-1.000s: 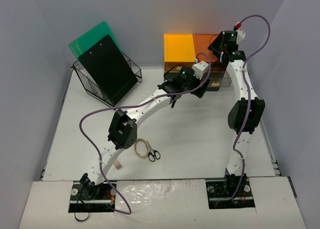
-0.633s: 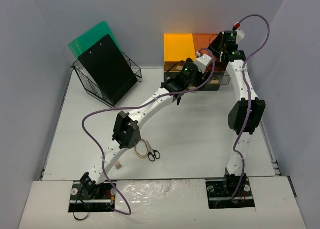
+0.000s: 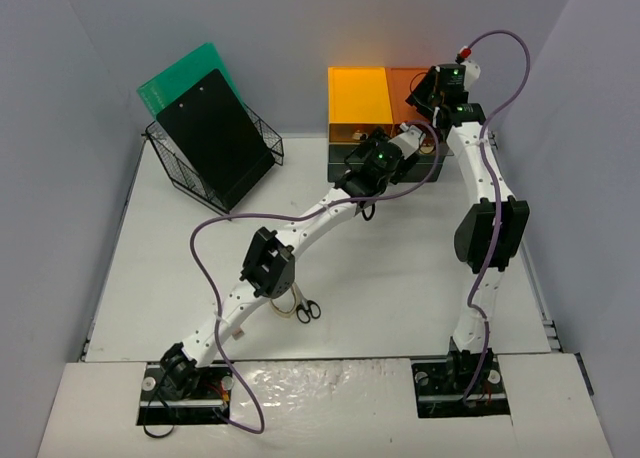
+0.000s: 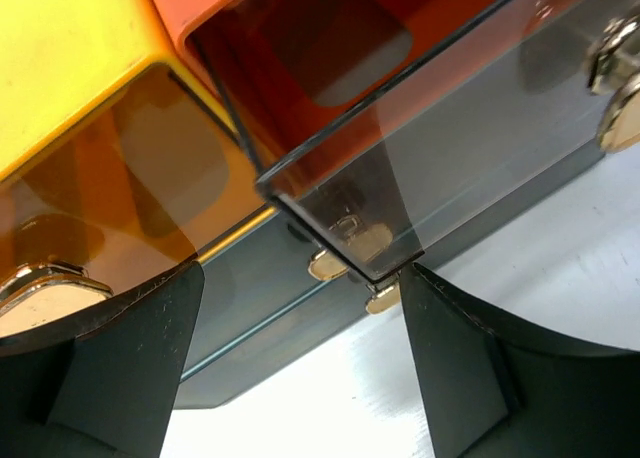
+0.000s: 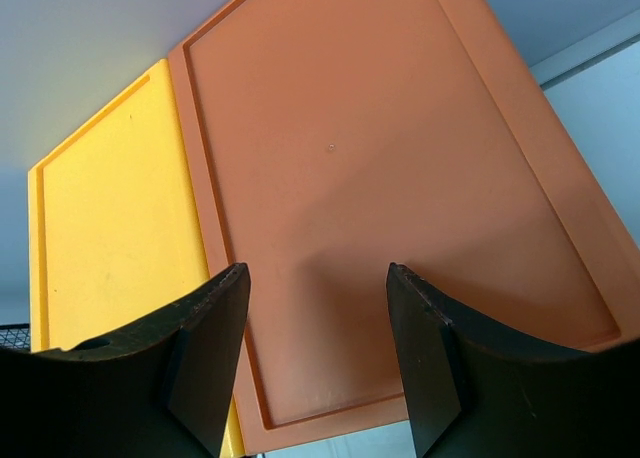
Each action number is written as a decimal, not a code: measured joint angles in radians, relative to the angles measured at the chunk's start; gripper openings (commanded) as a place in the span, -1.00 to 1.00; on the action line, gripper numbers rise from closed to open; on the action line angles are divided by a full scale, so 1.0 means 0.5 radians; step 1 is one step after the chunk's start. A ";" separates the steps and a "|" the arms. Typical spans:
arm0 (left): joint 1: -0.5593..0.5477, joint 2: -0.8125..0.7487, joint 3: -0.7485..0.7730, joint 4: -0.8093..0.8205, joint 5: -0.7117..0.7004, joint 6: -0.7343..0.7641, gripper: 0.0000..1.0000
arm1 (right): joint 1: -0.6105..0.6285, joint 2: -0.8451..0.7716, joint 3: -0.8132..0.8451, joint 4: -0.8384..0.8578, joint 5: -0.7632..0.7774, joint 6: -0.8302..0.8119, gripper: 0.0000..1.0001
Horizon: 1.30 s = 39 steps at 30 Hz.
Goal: Organize the desk
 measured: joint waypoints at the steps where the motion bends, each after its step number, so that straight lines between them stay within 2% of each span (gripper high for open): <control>1: -0.008 0.020 0.029 0.013 -0.024 0.028 0.53 | 0.000 -0.003 -0.006 0.005 -0.001 0.000 0.10; 6: -0.032 0.089 0.117 0.109 -0.138 0.165 0.54 | -0.008 -0.010 -0.022 0.019 -0.036 0.002 0.10; 11: -0.058 0.089 0.076 0.264 -0.262 0.329 0.56 | -0.013 -0.024 -0.049 0.039 -0.064 0.003 0.10; 14: -0.085 -0.111 -0.419 0.576 -0.305 0.437 0.50 | -0.014 -0.037 -0.072 0.050 -0.083 0.004 0.10; 16: -0.097 -0.238 -0.707 0.650 -0.344 0.463 0.47 | -0.014 -0.040 -0.079 0.056 -0.090 0.004 0.10; 21: -0.156 -0.439 -1.123 0.762 -0.417 0.492 0.45 | -0.008 -0.061 -0.121 0.080 -0.091 0.011 0.10; 24: -0.201 -0.579 -1.335 0.806 -0.432 0.490 0.28 | -0.005 -0.073 -0.142 0.091 -0.091 0.021 0.10; 28: -0.257 -0.796 -1.583 0.840 -0.386 0.468 -0.46 | -0.005 -0.085 -0.160 0.100 -0.091 0.044 0.10; 29: -0.267 -0.838 -1.608 0.840 -0.362 0.455 -0.57 | -0.005 -0.085 -0.160 0.099 -0.091 0.048 0.10; 39: -0.263 -0.951 -1.602 0.886 -0.042 0.358 -0.65 | -0.010 -0.085 -0.148 0.082 -0.100 0.074 0.10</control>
